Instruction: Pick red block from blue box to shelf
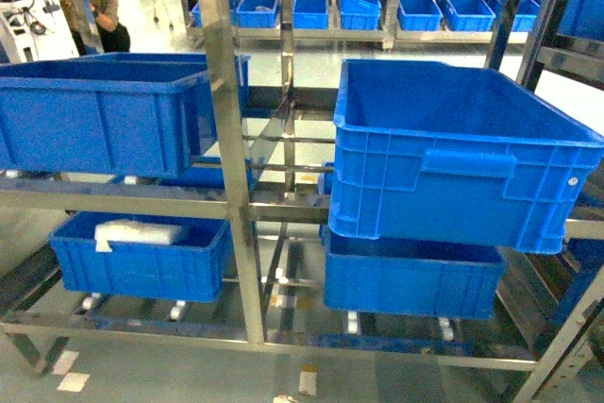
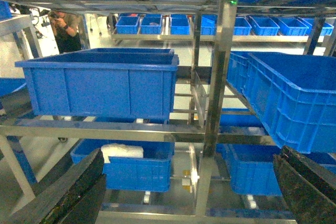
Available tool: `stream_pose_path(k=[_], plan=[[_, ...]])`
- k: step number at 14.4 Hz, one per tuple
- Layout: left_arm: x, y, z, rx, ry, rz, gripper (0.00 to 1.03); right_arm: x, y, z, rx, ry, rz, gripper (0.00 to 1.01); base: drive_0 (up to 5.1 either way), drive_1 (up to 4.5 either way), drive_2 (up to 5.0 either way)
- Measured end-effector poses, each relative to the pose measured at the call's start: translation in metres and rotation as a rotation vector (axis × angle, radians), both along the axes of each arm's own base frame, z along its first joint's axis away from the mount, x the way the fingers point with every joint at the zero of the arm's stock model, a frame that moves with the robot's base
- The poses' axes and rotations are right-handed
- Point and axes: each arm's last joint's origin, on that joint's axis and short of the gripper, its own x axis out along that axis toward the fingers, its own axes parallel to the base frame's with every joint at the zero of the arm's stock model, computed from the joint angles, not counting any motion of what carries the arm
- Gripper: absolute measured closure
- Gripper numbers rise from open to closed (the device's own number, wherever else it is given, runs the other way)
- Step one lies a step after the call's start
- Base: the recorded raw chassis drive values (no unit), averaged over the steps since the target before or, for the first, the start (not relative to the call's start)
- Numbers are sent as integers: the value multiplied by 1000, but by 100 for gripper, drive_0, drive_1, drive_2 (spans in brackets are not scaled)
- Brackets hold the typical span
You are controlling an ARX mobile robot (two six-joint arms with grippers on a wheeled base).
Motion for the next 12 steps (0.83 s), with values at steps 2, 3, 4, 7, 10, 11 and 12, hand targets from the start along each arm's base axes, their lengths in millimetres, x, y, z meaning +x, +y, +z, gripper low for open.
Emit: stream_pose_path(k=[2, 3, 4, 7, 10, 11, 12], plan=[[0, 0, 0, 0, 2, 0, 5, 0, 0, 0, 0, 3, 0, 74, 0, 430, -430], [0, 0, 0, 0, 0, 1, 5, 0, 0, 0, 0, 1, 0, 74, 0, 430, -430], [0, 0, 0, 0, 2, 1, 5, 0, 0, 0, 0, 1, 0, 74, 1, 432, -429], [0, 0, 0, 0, -2, 0, 5, 0, 0, 0, 0, -4, 0, 74, 3, 290, -285], [0, 0, 0, 0, 5, 1, 5, 0, 0, -1, 0, 6, 0, 74, 0, 0, 0], [0, 0, 0, 0, 1, 0, 5, 0, 0, 0, 0, -2, 0, 74, 0, 0, 0], [0, 0, 0, 0, 1, 0, 5, 0, 0, 0, 0, 0, 0, 74, 0, 0, 0]])
